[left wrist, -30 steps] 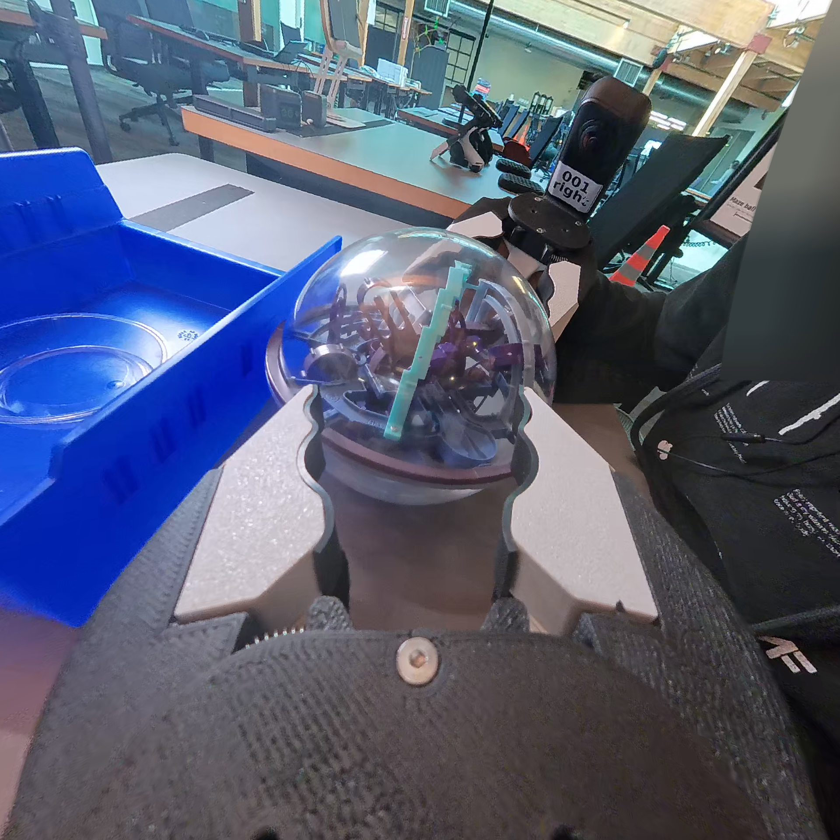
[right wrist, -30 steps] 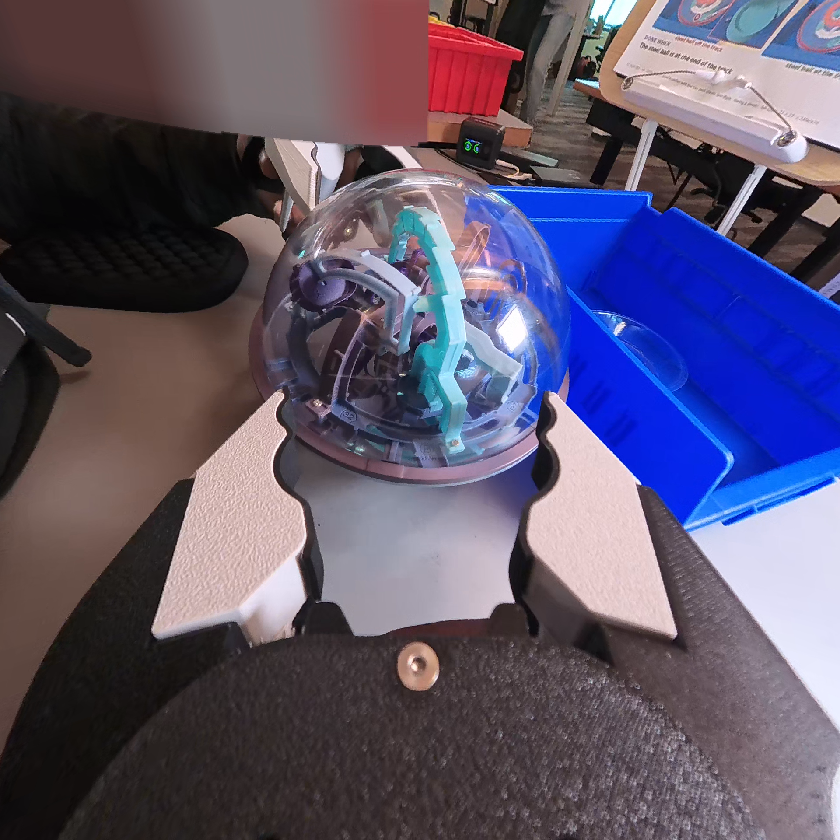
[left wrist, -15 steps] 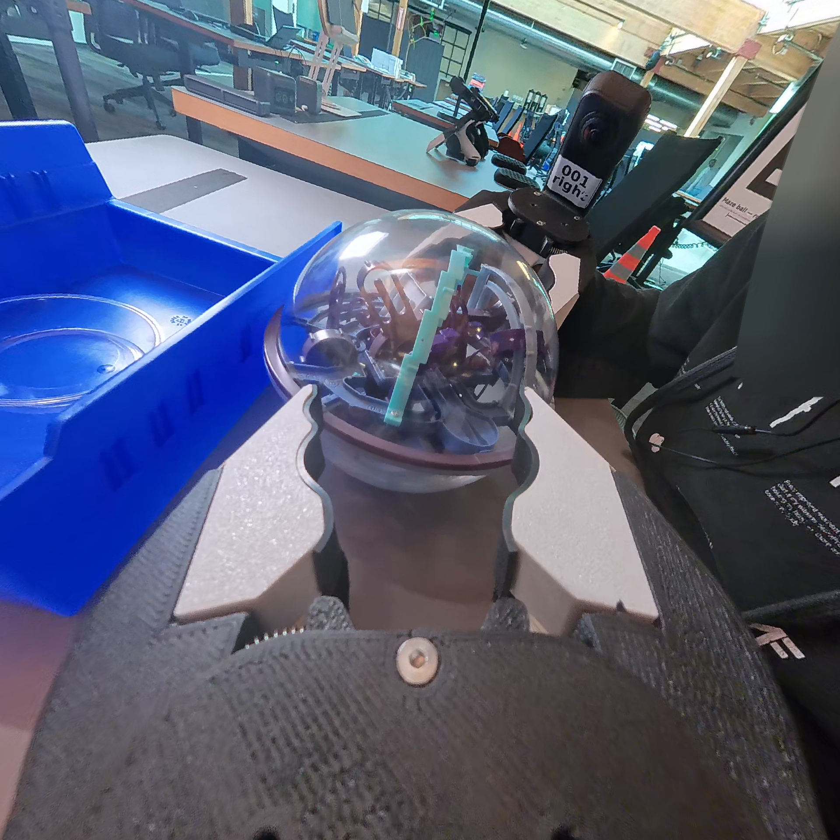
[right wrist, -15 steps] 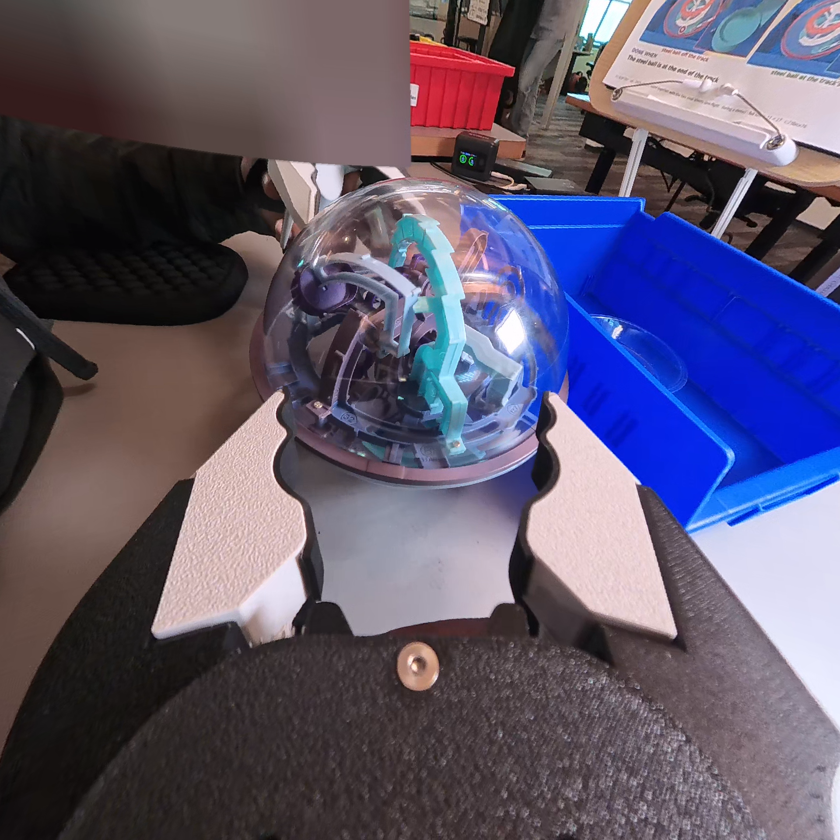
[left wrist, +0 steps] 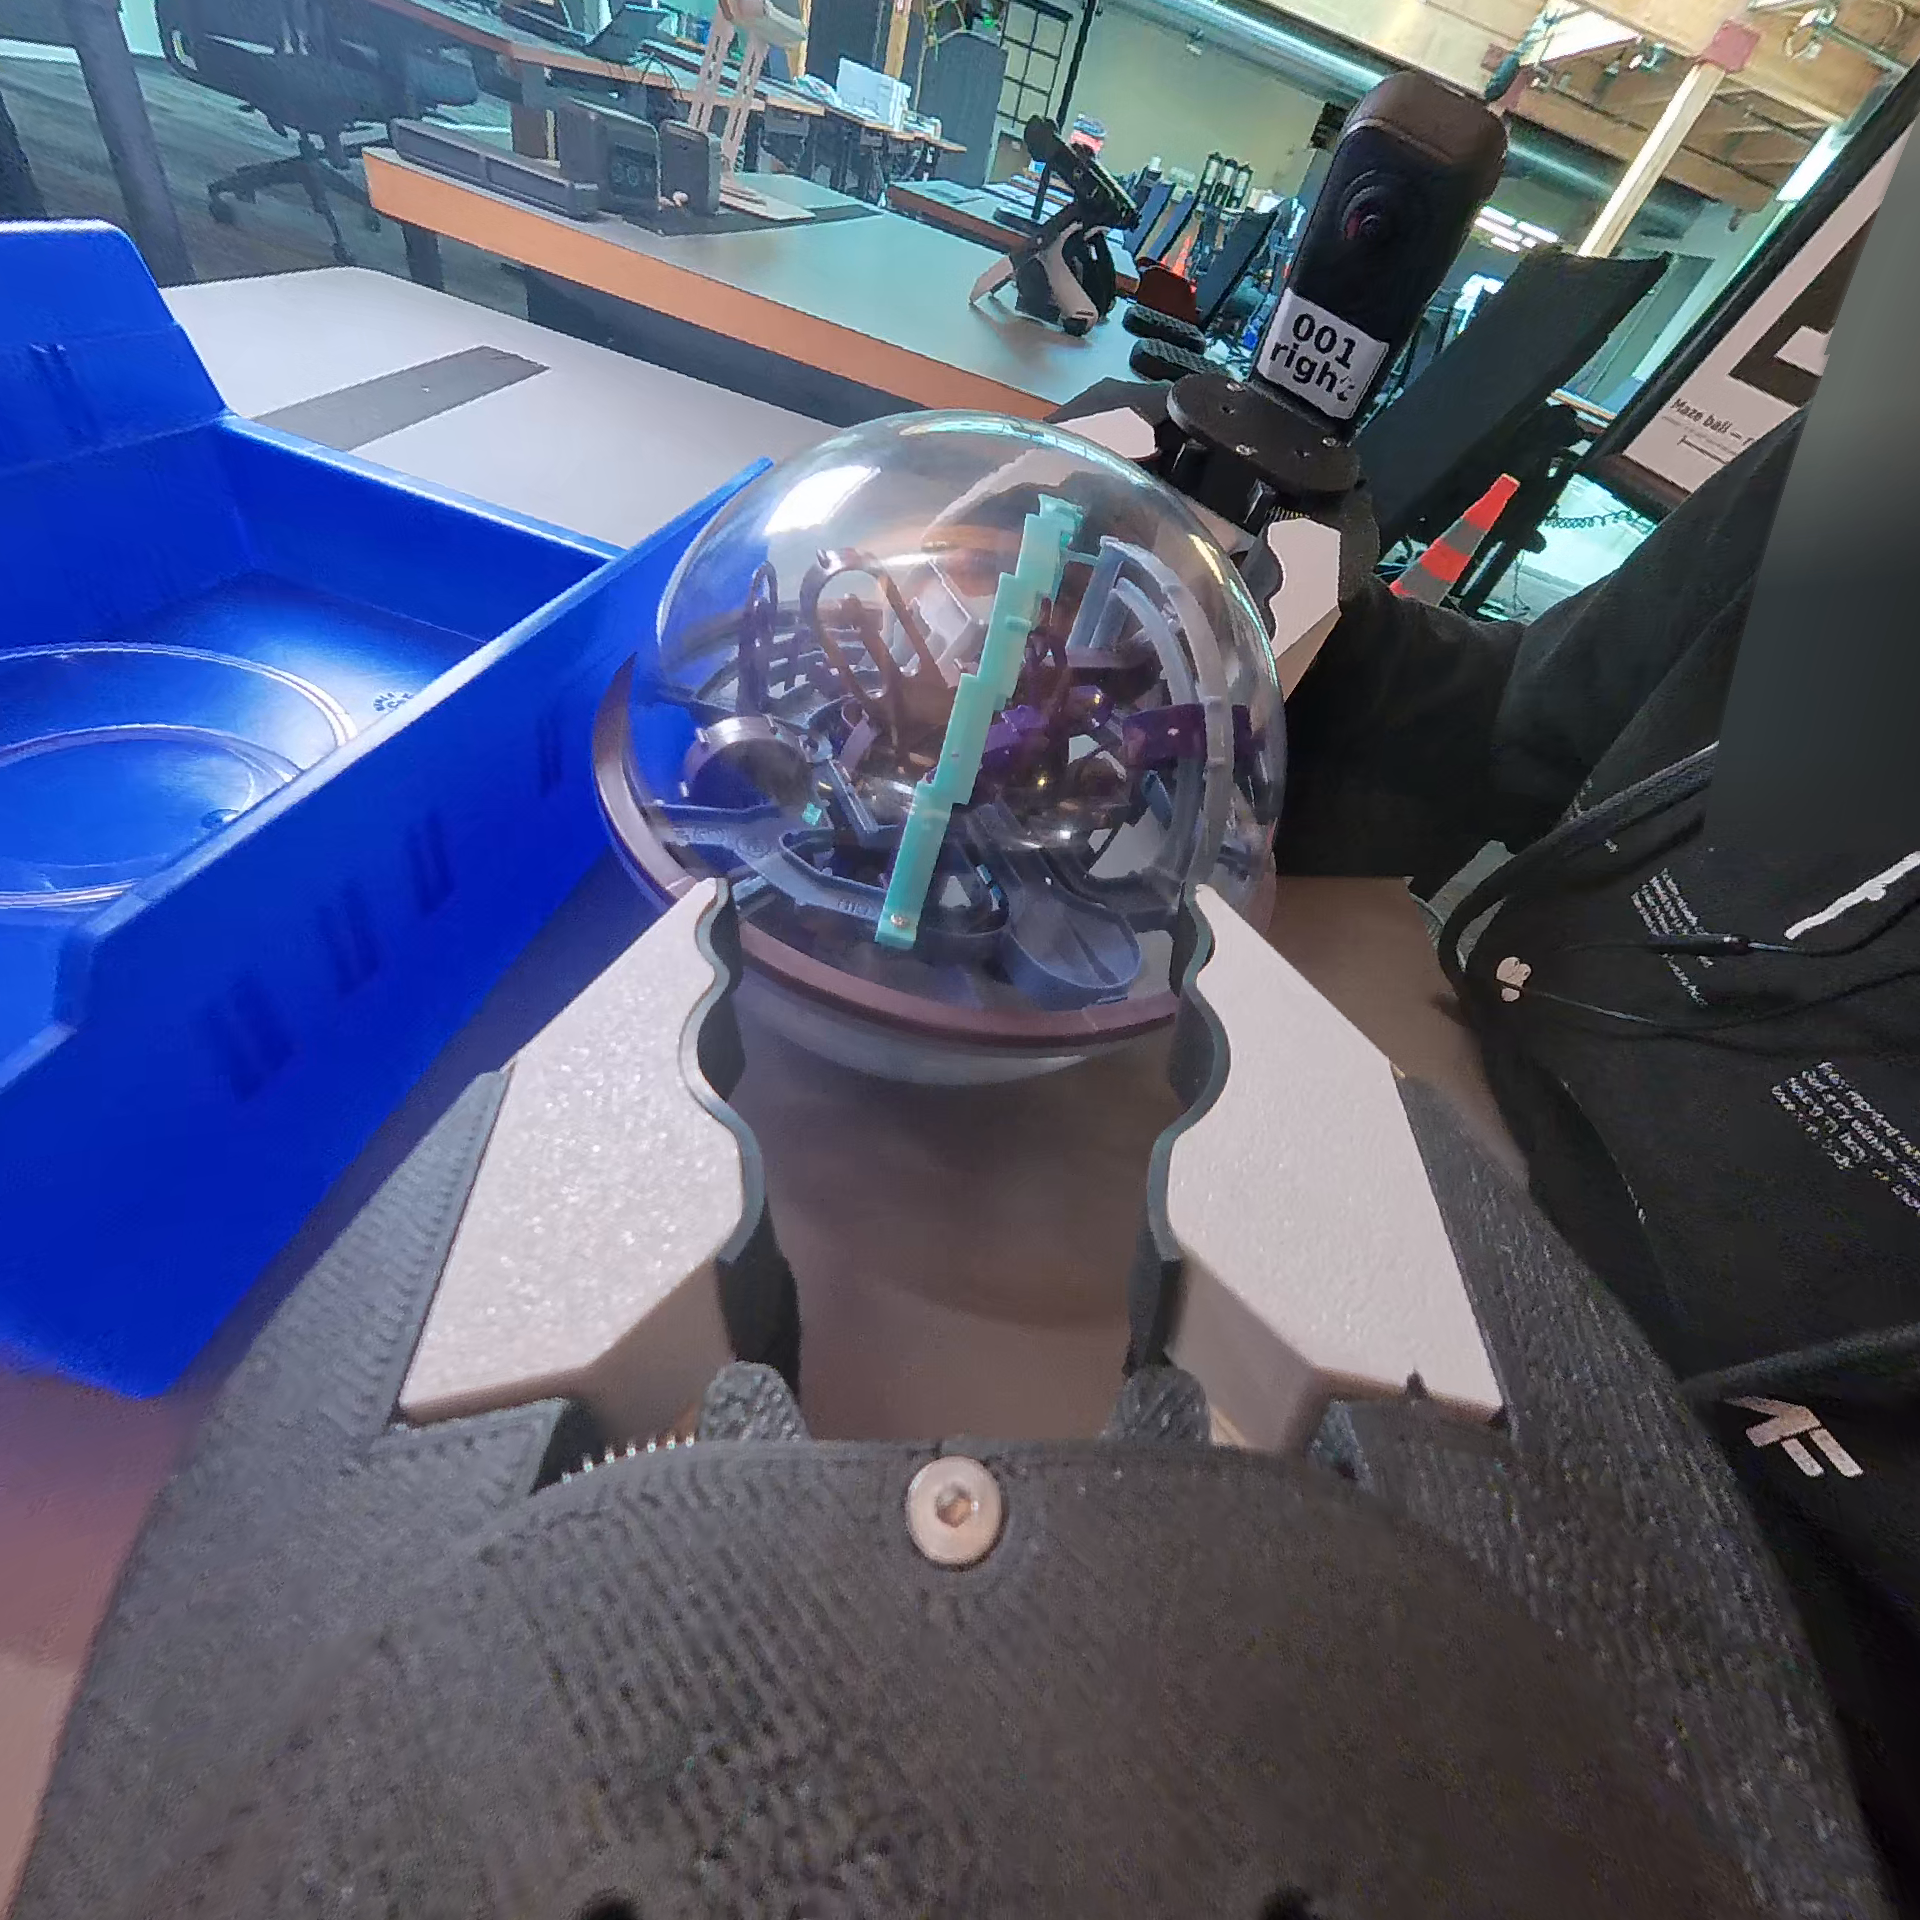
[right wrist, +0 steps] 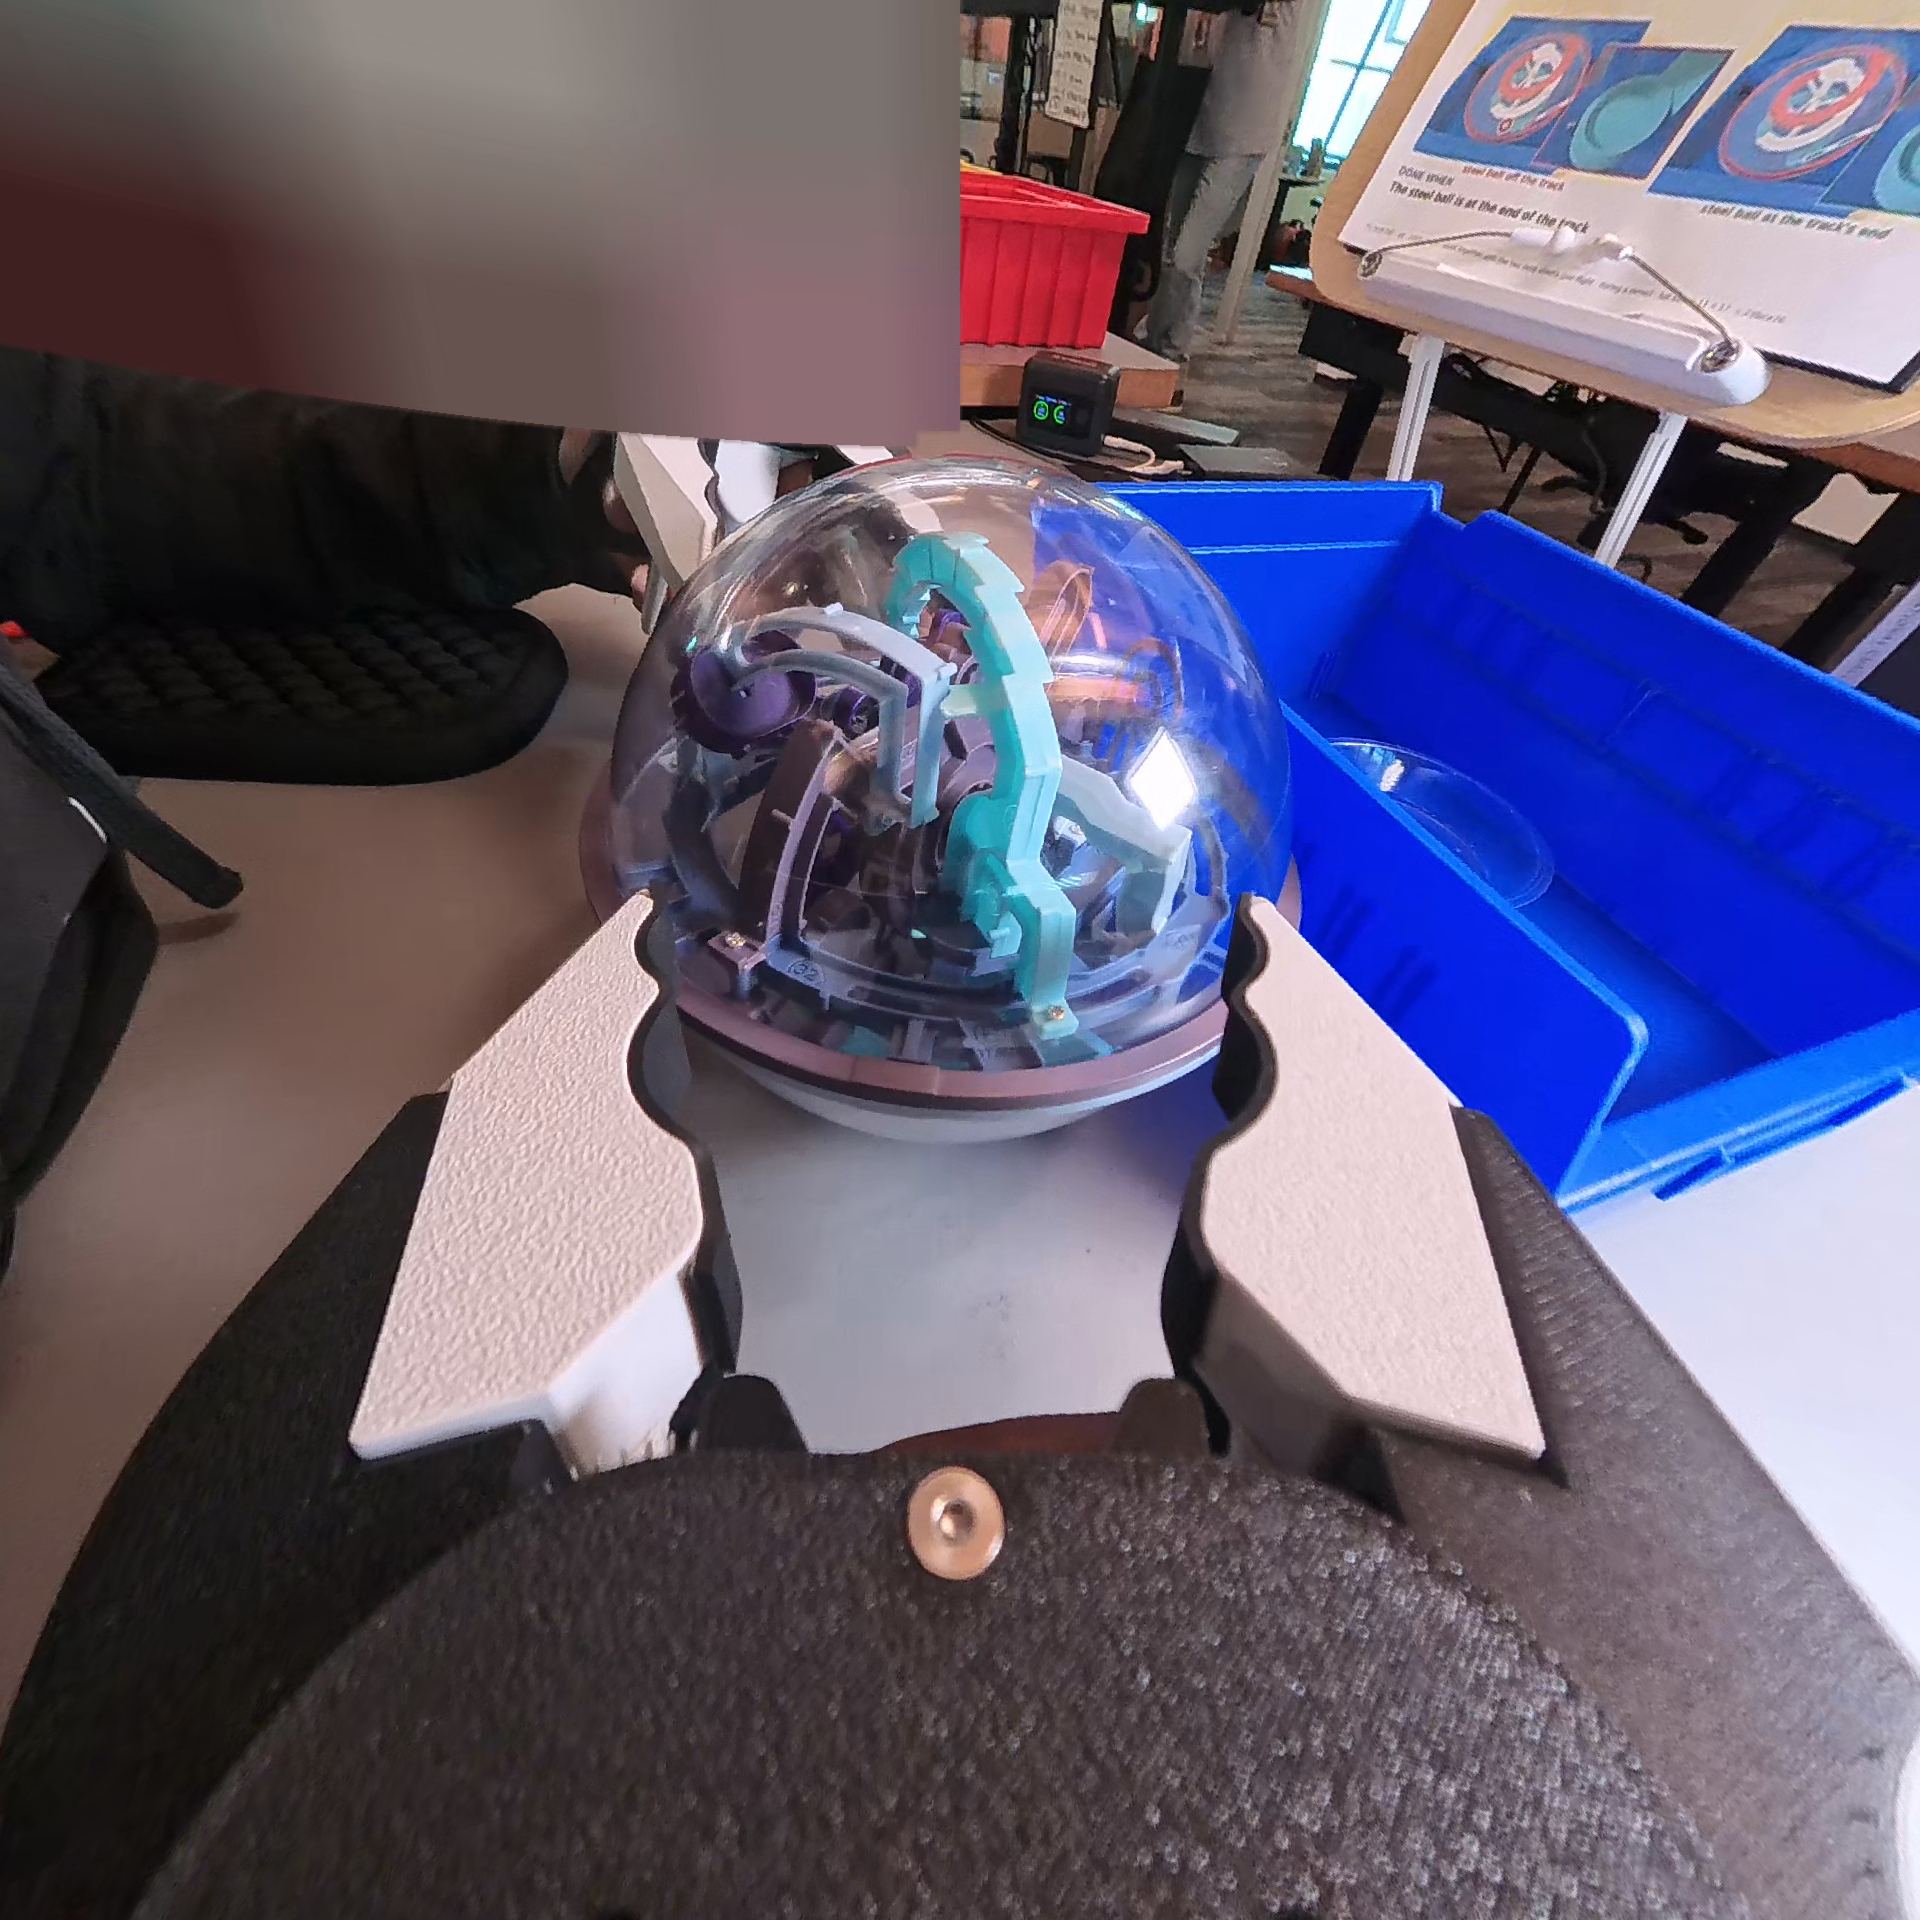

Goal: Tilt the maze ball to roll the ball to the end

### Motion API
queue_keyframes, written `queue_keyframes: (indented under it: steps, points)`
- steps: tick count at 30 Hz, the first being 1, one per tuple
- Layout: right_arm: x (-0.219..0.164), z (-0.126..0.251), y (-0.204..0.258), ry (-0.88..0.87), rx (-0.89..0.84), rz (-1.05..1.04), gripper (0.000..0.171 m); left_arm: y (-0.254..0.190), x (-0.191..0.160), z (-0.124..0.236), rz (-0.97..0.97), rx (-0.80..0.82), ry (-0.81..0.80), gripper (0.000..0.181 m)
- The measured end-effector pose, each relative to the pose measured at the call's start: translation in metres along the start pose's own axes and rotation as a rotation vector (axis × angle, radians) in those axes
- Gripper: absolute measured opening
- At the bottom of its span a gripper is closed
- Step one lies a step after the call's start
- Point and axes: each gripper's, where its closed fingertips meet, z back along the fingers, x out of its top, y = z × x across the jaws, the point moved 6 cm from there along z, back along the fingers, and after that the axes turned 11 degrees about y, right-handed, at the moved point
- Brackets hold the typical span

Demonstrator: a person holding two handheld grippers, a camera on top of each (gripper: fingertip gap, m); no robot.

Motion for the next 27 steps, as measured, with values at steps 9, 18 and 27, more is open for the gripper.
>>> queue_keyframes:
  steps: [9, 18, 27]
  points:
    - [-0.0015, -0.0001, -0.0007, -0.008, 0.009, -0.006, 0.103, -0.0005, -0.0016, 0.0008, -0.021, 0.004, 0.005, 0.080]
    - [-0.0029, -0.0001, -0.0015, -0.008, 0.014, -0.011, 0.103, -0.0005, -0.0020, 0.0008, -0.029, 0.006, 0.004, 0.078]
    - [-0.0072, 0.0033, -0.0015, 0.007, 0.030, 0.013, 0.102, -0.0032, -0.0011, 0.0020, -0.049, -0.005, -0.006, 0.071]
